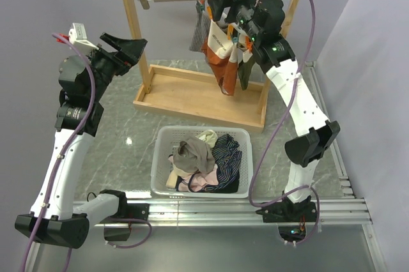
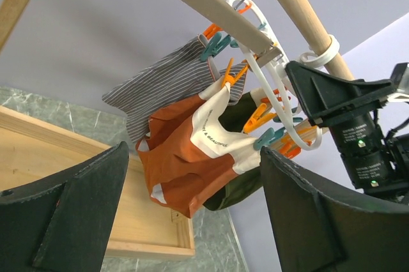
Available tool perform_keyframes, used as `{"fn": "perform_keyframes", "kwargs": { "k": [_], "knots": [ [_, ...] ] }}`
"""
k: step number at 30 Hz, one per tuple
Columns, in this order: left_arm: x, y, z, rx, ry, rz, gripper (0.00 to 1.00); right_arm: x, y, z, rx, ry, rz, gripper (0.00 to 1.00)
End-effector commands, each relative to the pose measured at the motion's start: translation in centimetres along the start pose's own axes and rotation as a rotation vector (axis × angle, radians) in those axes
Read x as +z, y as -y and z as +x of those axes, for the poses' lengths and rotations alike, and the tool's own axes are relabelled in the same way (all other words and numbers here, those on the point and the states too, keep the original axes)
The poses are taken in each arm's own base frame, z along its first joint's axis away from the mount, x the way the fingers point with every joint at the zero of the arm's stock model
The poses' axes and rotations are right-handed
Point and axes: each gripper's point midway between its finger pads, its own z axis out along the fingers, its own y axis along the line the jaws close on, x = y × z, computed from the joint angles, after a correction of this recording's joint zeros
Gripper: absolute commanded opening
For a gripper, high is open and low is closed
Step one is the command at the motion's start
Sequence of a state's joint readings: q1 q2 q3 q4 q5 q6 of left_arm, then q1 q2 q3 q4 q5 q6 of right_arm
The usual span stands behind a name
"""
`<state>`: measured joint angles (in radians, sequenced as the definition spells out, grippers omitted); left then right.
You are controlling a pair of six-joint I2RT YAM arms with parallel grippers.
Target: Remove the underwear clipped to the hanger
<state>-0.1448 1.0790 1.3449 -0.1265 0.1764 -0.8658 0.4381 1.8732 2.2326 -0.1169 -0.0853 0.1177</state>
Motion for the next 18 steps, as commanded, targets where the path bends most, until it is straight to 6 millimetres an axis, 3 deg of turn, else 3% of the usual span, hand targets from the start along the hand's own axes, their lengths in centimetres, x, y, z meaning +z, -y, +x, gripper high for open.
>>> {"fn": "perform_keyframes", "kwargs": {
  "k": [1, 9, 11, 12, 18],
  "knots": [
    [-0.4, 0.6, -0.2, 0.012, 0.001, 0.023, 0.89, 1.3, 1.2, 0.0, 0.008, 0.042, 0.046, 0.85],
    [-0.7, 0.6, -0.4, 0.019, 0.010, 0.019, 0.89, 1.6, -1.3, 0.9, 0.049, 0.030, -0.089, 0.72],
    [-0.7, 0.5, -0.3, 0.016, 0.007, 0.020, 0.89, 1.0, -2.6, -0.4, 0.065, 0.066, -0.153, 0.70],
    [-0.6, 0.4, -0.1, 0.012, 0.003, 0.021, 0.88, 1.0, -2.7, 0.1, 0.073, 0.062, -0.169, 0.70],
    [-0.7, 0.6, 0.0, 0.001, 0.002, 0.031, 0.88, 0.8, -5.5, -1.9, 0.168, 0.114, -0.319, 0.72]
  ]
}}
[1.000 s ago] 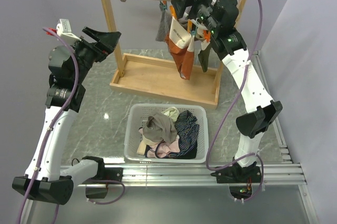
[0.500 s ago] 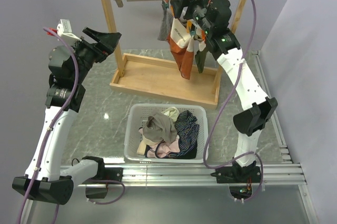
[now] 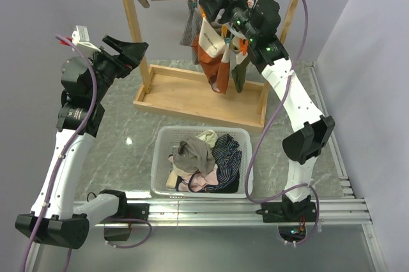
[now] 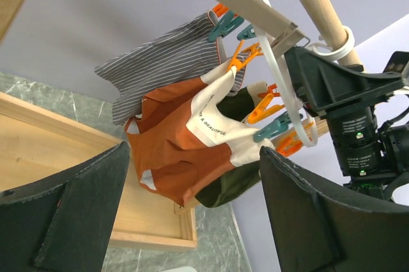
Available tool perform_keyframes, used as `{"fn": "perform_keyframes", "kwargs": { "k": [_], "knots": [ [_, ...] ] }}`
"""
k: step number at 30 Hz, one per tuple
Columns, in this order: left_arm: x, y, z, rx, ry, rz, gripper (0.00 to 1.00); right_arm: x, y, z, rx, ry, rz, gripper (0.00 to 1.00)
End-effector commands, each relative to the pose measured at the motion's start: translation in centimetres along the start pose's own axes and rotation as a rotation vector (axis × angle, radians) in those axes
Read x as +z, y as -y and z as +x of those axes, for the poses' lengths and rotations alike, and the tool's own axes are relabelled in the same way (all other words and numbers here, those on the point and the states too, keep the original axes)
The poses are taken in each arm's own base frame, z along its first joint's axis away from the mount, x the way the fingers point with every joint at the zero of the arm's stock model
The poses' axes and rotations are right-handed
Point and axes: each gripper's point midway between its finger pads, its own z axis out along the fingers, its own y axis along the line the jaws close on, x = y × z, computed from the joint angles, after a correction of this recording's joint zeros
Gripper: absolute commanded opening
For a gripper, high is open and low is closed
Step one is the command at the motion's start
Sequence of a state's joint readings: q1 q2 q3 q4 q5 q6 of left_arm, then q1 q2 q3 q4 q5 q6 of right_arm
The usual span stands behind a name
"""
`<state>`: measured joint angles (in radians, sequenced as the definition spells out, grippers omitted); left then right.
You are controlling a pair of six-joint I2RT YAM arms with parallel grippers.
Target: Remove the underwear clipped to the hanger
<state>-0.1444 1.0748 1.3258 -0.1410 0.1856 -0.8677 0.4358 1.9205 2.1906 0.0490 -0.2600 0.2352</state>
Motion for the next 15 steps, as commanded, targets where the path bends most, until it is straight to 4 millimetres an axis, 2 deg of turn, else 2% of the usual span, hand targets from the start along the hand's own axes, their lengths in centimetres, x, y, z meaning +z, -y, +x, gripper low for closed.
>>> {"fn": "perform_keyframes", "kwargs": {
  "k": [1, 5, 6, 10, 15],
  "knots": [
    [-0.7, 1.3, -0.9, 0.012, 0.029, 0.047, 0.88, 0.0, -3.1, -2.9, 0.106, 0.080, -0.157, 0.73],
    [-1.1, 1.3, -1.1, 0.015, 0.037, 0.042, 0.88, 0.0, -5.2, -4.9, 0.170, 0.144, -0.277, 0.74],
    [-1.2, 1.4, -1.2, 0.016, 0.043, 0.041, 0.88, 0.0, -5.6, -4.9, 0.198, 0.141, -0.299, 0.74],
    [-1.4, 1.4, -1.2, 0.019, 0.045, 0.039, 0.88, -1.4, -8.0, -6.7, 0.226, 0.158, -0.412, 0.74],
    [-1.2, 1.4, -1.0, 0.011, 0.038, 0.045, 0.88, -2.5, -9.4, -7.6, 0.248, 0.151, -0.479, 0.76]
  ]
}}
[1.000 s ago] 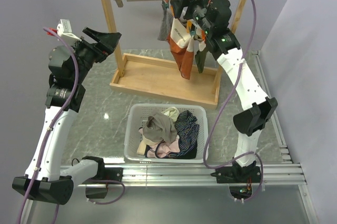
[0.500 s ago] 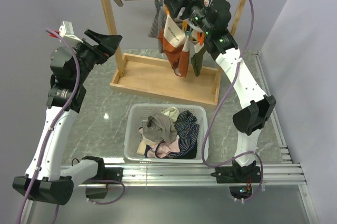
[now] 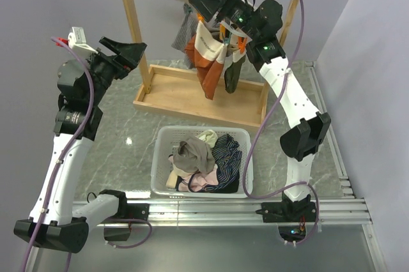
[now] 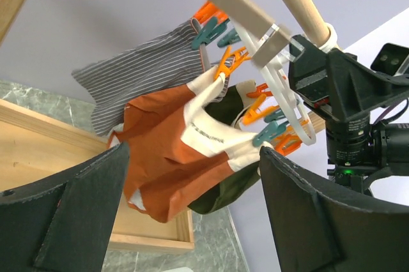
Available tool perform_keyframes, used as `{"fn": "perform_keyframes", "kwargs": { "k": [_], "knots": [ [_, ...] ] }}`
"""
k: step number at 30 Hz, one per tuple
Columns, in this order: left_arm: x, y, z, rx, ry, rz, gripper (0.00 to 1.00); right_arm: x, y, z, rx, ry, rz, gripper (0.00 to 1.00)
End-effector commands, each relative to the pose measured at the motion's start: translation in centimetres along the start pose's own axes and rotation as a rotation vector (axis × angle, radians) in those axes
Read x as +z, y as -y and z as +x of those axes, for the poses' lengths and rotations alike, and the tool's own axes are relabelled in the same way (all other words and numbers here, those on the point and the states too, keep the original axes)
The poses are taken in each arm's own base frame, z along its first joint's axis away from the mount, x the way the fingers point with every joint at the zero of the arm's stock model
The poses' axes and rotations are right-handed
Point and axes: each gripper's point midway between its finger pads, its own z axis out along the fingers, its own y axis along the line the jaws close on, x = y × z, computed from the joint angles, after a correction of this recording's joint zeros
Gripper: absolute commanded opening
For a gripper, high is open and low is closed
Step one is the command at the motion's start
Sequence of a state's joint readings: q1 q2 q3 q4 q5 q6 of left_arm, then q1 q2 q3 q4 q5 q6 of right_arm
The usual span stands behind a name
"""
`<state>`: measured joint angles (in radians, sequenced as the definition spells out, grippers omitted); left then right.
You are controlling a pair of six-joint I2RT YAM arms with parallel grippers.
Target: Remove the underwear clipped to the hanger
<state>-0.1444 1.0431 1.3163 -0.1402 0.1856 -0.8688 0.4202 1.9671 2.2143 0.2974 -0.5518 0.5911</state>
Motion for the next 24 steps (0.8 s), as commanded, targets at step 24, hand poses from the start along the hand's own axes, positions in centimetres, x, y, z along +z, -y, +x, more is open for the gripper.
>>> {"fn": "perform_keyframes", "kwargs": {
  "k": [24],
  "knots": [
    [0.2, 2.5, 3.1, 0.135, -0.168, 0.222, 0.91, -16.4, -8.8, -5.5, -0.383, 0.021, 0.262, 0.88]
  ]
}}
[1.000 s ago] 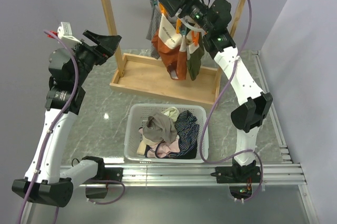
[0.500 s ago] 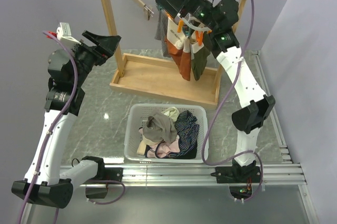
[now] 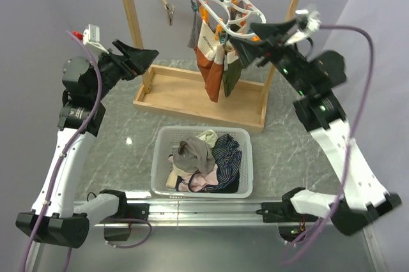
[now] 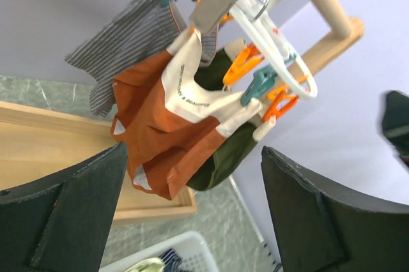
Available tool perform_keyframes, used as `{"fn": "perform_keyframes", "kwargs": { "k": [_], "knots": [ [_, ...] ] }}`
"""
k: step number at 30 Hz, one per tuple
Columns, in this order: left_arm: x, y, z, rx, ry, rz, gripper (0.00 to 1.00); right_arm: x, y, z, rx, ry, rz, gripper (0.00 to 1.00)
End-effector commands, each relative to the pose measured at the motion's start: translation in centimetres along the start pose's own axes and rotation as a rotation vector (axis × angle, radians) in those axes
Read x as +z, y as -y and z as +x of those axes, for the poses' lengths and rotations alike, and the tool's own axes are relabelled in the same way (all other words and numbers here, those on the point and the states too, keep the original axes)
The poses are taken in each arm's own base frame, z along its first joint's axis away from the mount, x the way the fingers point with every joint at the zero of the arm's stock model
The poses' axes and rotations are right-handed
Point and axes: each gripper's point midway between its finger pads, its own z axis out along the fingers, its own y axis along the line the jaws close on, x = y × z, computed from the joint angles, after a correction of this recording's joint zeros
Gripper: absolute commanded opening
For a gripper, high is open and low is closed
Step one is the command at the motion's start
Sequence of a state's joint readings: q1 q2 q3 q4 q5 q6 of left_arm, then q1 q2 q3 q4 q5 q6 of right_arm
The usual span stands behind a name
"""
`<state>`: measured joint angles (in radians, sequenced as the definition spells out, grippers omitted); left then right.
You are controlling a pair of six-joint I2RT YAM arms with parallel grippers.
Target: Remove the underwear clipped to the hanger
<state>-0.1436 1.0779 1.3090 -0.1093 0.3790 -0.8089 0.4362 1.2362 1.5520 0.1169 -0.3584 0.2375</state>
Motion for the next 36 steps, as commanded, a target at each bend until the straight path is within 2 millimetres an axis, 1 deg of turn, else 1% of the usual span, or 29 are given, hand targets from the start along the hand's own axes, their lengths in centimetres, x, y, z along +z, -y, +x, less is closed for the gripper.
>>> {"fn": "perform_keyframes", "kwargs": {
  "k": [1, 2, 3, 4, 5, 6, 7, 8, 9, 10, 12, 13, 16, 18, 19, 21, 23, 24, 25, 26, 28, 29, 30, 31, 32, 33, 34, 35, 36],
  "knots": [
    [0.4, 1.5, 0.5, 0.114, -0.036, 0.098, 0.92, -2.8, 0.7, 0.1, -0.067, -0.018, 0.095, 0.88],
    [0.6, 2.2, 0.5, 0.133, -0.050, 0.122, 0.92, -3.3, 1.5, 1.5, -0.056, -0.052, 0.136, 0.87],
    [1.6, 1.7, 1.6, 0.137, -0.096, 0.124, 0.92, -4.2, 1.8, 1.3, -0.056, -0.047, 0.179, 0.86],
    [2.3, 2.6, 3.0, 0.168, -0.144, 0.163, 0.92, -4.9, 2.3, 3.3, -0.043, -0.098, 0.212, 0.86],
    [2.7, 4.3, 2.9, 0.196, -0.163, 0.209, 0.91, -5.4, 2.6, 3.8, -0.040, -0.111, 0.240, 0.86],
    [4.2, 4.4, 5.9, 0.213, -0.257, 0.224, 0.90, -6.1, 3.2, 3.9, -0.040, -0.118, 0.290, 0.86],
    [4.8, 5.2, 6.8, 0.224, -0.286, 0.248, 0.89, -6.7, 3.5, 5.4, -0.031, -0.171, 0.308, 0.86],
    [5.2, 6.6, 6.8, 0.238, -0.287, 0.282, 0.88, -6.9, 3.4, 6.0, -0.031, -0.194, 0.313, 0.85],
    [6.0, 6.9, 7.9, 0.239, -0.310, 0.296, 0.88, -7.2, 3.8, 6.5, -0.032, -0.209, 0.346, 0.85],
    [6.1, 8.3, 8.6, 0.243, -0.312, 0.342, 0.89, -7.7, 4.4, 7.4, -0.028, -0.236, 0.382, 0.85],
    [6.5, 9.5, 10.0, 0.230, -0.338, 0.396, 0.90, -8.4, 5.0, 7.5, -0.016, -0.228, 0.429, 0.85],
    [6.5, 10.0, 10.3, 0.231, -0.347, 0.407, 0.90, -8.9, 5.7, 7.9, -0.019, -0.231, 0.471, 0.85],
    [6.8, 10.9, 12.0, 0.244, -0.393, 0.439, 0.90, -9.6, 6.3, 8.8, -0.013, -0.267, 0.516, 0.85],
    [6.9, 11.1, 12.9, 0.245, -0.419, 0.450, 0.91, -9.6, 6.3, 9.6, 0.002, -0.302, 0.513, 0.87],
    [6.7, 11.9, 13.5, 0.252, -0.432, 0.475, 0.91, -9.8, 6.2, 9.8, 0.008, -0.320, 0.512, 0.88],
    [6.9, 12.3, 15.3, 0.265, -0.474, 0.480, 0.92, -9.6, 5.5, 10.2, 0.034, -0.332, 0.479, 0.89],
    [7.4, 12.4, 16.2, 0.262, -0.494, 0.482, 0.92, -10.1, 5.4, 9.9, 0.057, -0.310, 0.493, 0.90],
    [7.4, 12.7, 16.5, 0.252, -0.498, 0.486, 0.92, -10.3, 5.6, 9.7, 0.061, -0.299, 0.512, 0.91],
    [7.7, 12.4, 17.0, 0.247, -0.503, 0.478, 0.92, -10.7, 6.0, 10.0, 0.063, -0.294, 0.539, 0.91],
    [8.2, 12.1, 17.5, 0.241, -0.507, 0.471, 0.93, -11.4, 6.5, 9.6, 0.068, -0.273, 0.582, 0.91],
    [8.8, 12.5, 18.2, 0.233, -0.510, 0.479, 0.93, -12.1, 7.0, 9.8, 0.066, -0.281, 0.620, 0.91],
    [9.6, 12.1, 19.3, 0.236, -0.529, 0.467, 0.92, -12.4, 7.2, 9.9, 0.058, -0.286, 0.639, 0.92],
    [9.8, 13.0, 19.6, 0.244, -0.533, 0.476, 0.92, -12.8, 7.5, 10.0, 0.056, -0.301, 0.655, 0.92],
    [10.1, 13.1, 20.0, 0.251, -0.540, 0.469, 0.91, -13.0, 7.5, 10.1, 0.053, -0.309, 0.664, 0.92],
    [11.4, 12.0, 21.1, 0.257, -0.544, 0.412, 0.91, -13.2, 7.7, 10.1, 0.052, -0.314, 0.678, 0.92],
    [11.6, 12.1, 21.7, 0.267, -0.553, 0.402, 0.90, -13.6, 8.1, 9.8, 0.046, -0.311, 0.710, 0.92],
    [12.0, 12.1, 21.8, 0.269, -0.553, 0.384, 0.90, -13.9, 8.3, 9.5, 0.047, -0.299, 0.729, 0.92],
    [13.1, 10.9, 22.3, 0.278, -0.532, 0.301, 0.89, -14.1, 8.5, 9.3, 0.044, -0.292, 0.747, 0.93],
    [13.5, 10.3, 22.2, 0.282, -0.517, 0.262, 0.88, -14.4, 8.7, 9.1, 0.038, -0.285, 0.764, 0.93]
  ]
}}
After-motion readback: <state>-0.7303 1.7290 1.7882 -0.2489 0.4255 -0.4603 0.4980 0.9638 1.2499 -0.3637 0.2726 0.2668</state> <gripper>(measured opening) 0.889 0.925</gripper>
